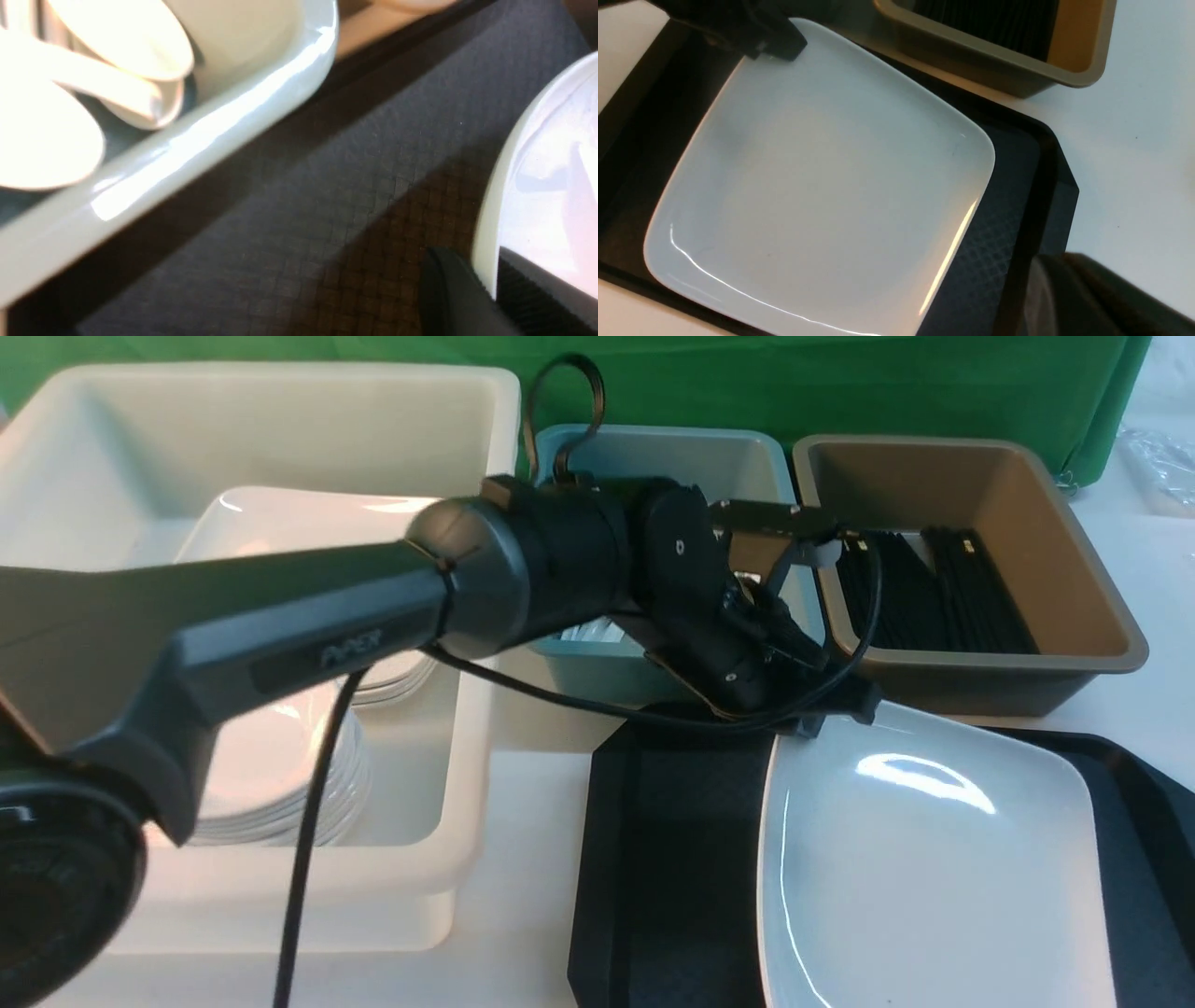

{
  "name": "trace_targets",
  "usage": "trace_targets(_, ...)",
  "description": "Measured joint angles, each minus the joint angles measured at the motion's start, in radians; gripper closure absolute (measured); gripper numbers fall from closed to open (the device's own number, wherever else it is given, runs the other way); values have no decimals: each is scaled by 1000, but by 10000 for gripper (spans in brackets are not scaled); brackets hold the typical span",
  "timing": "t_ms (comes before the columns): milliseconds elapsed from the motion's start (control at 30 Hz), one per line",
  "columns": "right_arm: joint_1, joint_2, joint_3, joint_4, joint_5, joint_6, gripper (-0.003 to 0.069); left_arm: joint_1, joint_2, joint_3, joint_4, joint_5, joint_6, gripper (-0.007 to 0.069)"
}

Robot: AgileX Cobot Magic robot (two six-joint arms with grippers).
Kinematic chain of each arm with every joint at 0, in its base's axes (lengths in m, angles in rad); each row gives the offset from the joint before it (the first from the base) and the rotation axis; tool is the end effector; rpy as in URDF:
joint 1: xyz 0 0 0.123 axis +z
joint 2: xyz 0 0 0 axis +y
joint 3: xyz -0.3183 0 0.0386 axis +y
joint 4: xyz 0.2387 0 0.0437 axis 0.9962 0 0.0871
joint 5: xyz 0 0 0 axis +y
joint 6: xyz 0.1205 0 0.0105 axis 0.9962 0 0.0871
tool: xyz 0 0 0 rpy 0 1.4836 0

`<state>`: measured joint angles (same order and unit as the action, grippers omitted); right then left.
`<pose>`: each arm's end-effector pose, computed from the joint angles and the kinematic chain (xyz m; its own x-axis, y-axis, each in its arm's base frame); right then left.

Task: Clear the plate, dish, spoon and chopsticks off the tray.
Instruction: Use the left arm to put the plate into the large storage box on the left

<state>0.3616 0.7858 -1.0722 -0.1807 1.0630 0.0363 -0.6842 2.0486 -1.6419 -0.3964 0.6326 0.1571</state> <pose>0.1111 0.0217 0.4094 -0.5768 -0.2733 -0.7698 -0.2659 0.9539 -0.1395 0.3615 -0.3305 0.2403 -0.7263 0.3818 -0.5715 0.6102 0.7409 -0.2806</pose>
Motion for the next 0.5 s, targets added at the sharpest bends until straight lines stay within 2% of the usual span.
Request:
trace_targets(233, 0, 0, 0, 0, -2, 0, 631, 2, -30, 0, 19, 35, 6, 589)
trace_targets(500, 0, 0, 0, 0, -15, 0, 629, 2, -97, 0, 104, 72, 10, 595)
